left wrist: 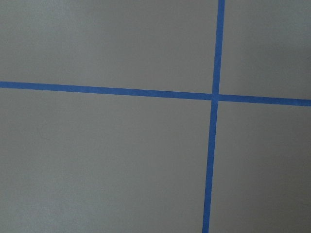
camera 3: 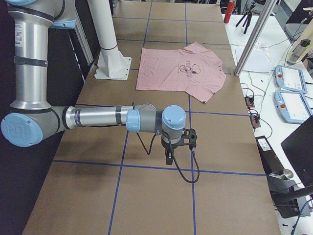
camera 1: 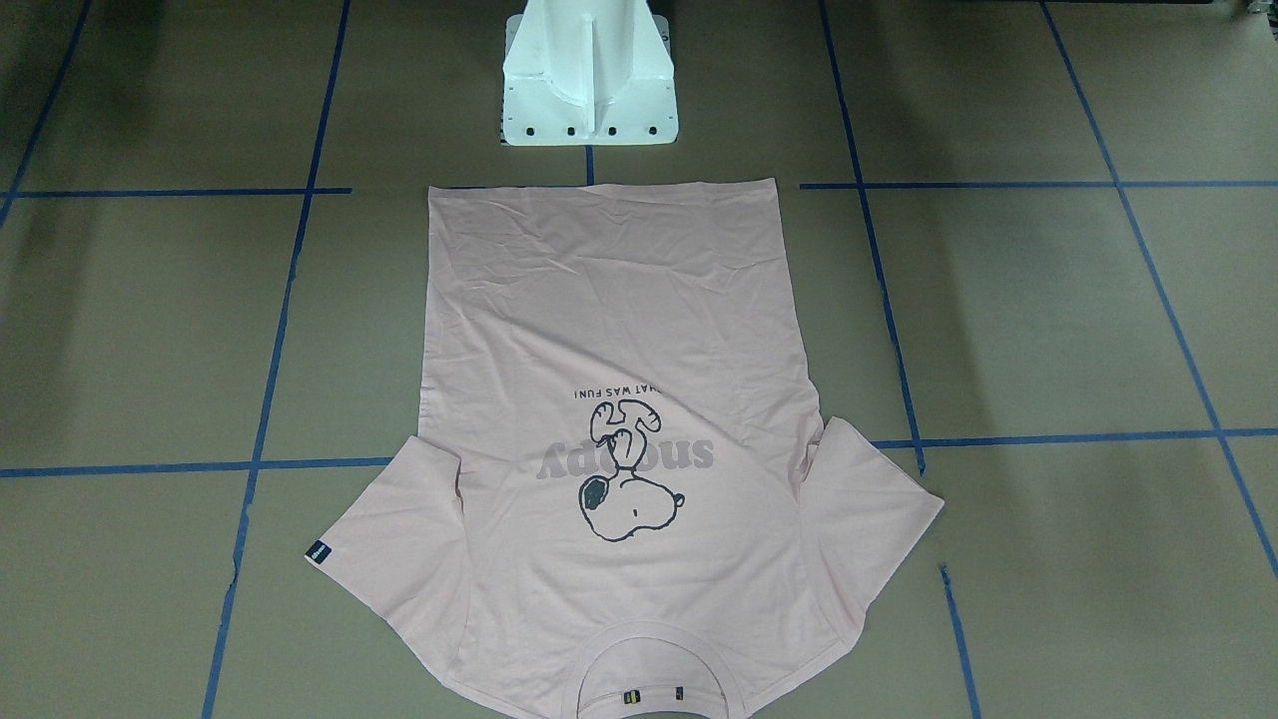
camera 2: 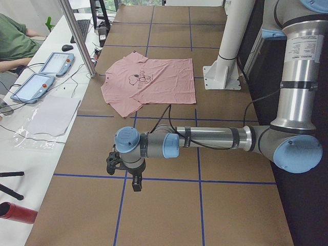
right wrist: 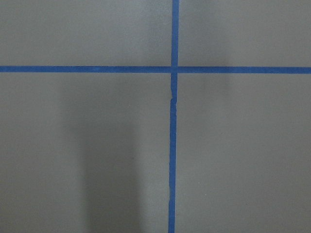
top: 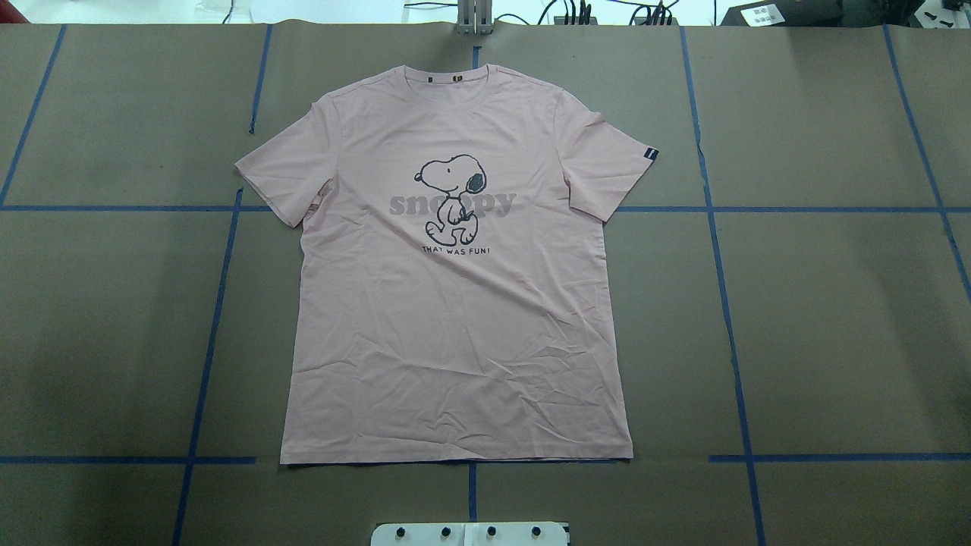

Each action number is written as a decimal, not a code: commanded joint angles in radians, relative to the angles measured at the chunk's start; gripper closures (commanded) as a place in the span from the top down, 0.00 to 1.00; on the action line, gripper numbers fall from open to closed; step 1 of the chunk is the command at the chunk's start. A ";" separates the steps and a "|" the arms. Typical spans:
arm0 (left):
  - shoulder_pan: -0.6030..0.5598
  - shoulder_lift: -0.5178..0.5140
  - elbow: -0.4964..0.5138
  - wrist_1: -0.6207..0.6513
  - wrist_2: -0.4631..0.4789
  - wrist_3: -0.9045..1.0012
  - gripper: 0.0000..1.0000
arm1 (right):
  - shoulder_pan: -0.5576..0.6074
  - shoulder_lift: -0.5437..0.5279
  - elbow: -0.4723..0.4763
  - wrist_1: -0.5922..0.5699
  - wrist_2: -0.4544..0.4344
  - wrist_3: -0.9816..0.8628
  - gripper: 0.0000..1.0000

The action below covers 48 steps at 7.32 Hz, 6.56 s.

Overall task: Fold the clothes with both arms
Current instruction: 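Move the right arm in toward the shirt's sleeve farthest from the left arm, then lower the right gripper onto the sleeve nearest the right arm, then fold the sleeve with the right gripper inward over the shirt's chest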

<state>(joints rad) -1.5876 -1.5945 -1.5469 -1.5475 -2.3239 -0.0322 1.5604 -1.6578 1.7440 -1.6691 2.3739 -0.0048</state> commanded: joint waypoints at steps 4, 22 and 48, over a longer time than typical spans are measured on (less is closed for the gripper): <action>0.006 -0.057 0.008 -0.162 0.000 -0.003 1.00 | -0.057 0.137 0.002 0.002 -0.001 0.003 1.00; 0.201 -0.236 0.142 -0.569 0.000 -0.110 1.00 | -0.678 0.777 -0.707 0.667 -0.397 0.804 0.88; 0.518 -0.413 0.116 -0.582 0.246 -0.905 1.00 | -0.761 0.869 -0.275 0.120 -0.298 1.080 1.00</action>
<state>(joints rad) -1.1743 -1.9695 -1.4340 -2.1237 -2.1983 -0.7520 0.7886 -0.6931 1.3425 -1.5091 2.0759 1.0744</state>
